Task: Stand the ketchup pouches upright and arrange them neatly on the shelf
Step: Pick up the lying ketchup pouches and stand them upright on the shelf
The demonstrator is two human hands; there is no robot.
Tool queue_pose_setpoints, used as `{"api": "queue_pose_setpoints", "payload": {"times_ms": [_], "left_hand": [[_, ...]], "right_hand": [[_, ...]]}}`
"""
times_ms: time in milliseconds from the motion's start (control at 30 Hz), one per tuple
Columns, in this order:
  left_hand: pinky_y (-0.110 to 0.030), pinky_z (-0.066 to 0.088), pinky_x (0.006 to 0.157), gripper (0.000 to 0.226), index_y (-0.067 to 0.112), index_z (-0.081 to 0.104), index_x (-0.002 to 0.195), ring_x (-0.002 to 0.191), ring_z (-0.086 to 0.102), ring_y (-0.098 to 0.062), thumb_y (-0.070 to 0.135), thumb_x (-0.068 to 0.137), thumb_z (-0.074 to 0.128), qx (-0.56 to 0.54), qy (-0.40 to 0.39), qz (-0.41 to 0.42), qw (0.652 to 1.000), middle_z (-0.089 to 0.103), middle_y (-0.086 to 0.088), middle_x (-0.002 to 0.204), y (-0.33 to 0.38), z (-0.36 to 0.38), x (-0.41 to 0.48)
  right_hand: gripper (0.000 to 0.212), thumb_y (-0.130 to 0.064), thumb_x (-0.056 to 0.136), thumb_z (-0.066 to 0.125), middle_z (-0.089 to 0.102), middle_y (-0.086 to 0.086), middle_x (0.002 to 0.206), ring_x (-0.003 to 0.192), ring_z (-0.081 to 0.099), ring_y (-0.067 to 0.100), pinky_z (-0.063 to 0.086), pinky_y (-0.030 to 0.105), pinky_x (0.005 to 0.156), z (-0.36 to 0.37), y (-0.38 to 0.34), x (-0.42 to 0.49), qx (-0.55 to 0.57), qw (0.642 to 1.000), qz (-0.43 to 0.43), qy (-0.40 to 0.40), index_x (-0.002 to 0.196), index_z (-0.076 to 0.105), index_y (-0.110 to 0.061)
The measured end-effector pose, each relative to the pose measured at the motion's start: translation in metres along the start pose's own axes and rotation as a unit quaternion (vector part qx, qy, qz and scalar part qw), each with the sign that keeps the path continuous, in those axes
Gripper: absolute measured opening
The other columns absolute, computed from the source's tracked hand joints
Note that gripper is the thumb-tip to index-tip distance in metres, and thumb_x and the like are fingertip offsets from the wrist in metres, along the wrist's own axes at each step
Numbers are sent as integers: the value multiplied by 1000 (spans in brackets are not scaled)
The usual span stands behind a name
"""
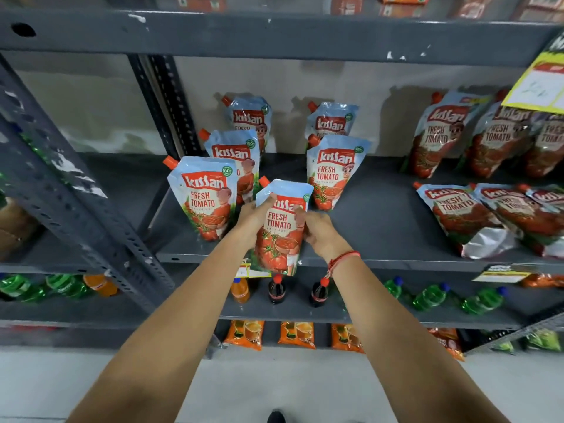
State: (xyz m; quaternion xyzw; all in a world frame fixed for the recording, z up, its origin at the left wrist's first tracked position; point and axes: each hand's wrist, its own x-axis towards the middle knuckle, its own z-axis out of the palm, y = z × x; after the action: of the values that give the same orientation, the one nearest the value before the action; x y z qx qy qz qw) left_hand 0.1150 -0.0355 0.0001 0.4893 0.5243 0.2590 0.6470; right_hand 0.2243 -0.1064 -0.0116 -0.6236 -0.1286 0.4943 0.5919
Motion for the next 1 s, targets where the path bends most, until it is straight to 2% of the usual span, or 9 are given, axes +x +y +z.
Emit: {"api": "queue_pose_setpoints", "payload": {"times_ms": [133,267,400,533,633,733,800,900,1000], "left_hand": [[-27,52,70,40,13,57,119,88,66,-17,38,88,56,-35,-35,95,994,68,-10,114,9,-3,-14],[-25,51,73,32,15,60,116,93,65,-13,33,90,56,-55,-37,162,984,67,-1,104,23,-1,-20],[-41,50,95,27,18,64,109,107,63,-20,33,87,60,-45,-56,195,978,69,-5,112,28,-4,-14],[-30,50,86,10,20,64,96,98,61,-16,21,90,56,-21,-61,222,973,67,6,92,23,-6,-13],[-27,51,86,15,18,64,103,99,62,-12,21,91,56,-1,-64,234,970,67,5,99,18,-4,-15],[-27,53,88,30,8,60,118,102,62,-11,16,89,58,17,-67,217,974,65,0,110,-4,-6,-15],[-29,52,89,31,6,61,116,104,62,-15,14,86,62,13,-32,217,976,66,-4,111,-19,-7,-16],[-19,49,81,24,5,64,105,89,62,-9,15,84,66,-13,93,232,968,67,-1,96,-33,-1,-24],[-16,48,76,18,4,66,100,83,61,-13,16,88,61,-2,179,263,948,66,-3,88,-44,20,-43]], "right_hand": [[3,-14,89,62,69,1,94,83,66,13,53,25,70,-5,-14,-8,19,994,-103,-39,88,65,-15],[12,-8,85,66,70,6,99,89,68,18,56,36,85,-6,-36,-11,25,982,-187,-24,97,64,-6],[11,-3,83,67,68,-4,87,71,69,0,58,20,68,-7,-49,-11,9,969,-246,-17,85,62,-12],[13,-5,84,67,68,-1,92,77,68,2,57,19,68,-13,-45,-8,-2,970,-244,-10,95,60,-6],[13,-4,84,67,69,0,93,80,68,4,58,20,70,-19,-39,-8,3,970,-243,-15,95,61,-7],[15,-1,81,68,69,1,95,78,69,2,57,19,70,-25,-26,-7,10,970,-240,-30,92,63,-9],[18,-1,80,70,68,-2,93,78,69,1,56,17,68,-29,-20,-8,5,970,-240,-30,93,62,-10],[23,0,76,73,67,-2,89,77,67,0,54,14,67,-36,-19,-9,23,969,-244,-10,90,62,-14],[21,-6,75,77,69,1,89,84,66,10,54,19,76,-51,-16,-9,14,964,-264,20,88,63,-17]]}}
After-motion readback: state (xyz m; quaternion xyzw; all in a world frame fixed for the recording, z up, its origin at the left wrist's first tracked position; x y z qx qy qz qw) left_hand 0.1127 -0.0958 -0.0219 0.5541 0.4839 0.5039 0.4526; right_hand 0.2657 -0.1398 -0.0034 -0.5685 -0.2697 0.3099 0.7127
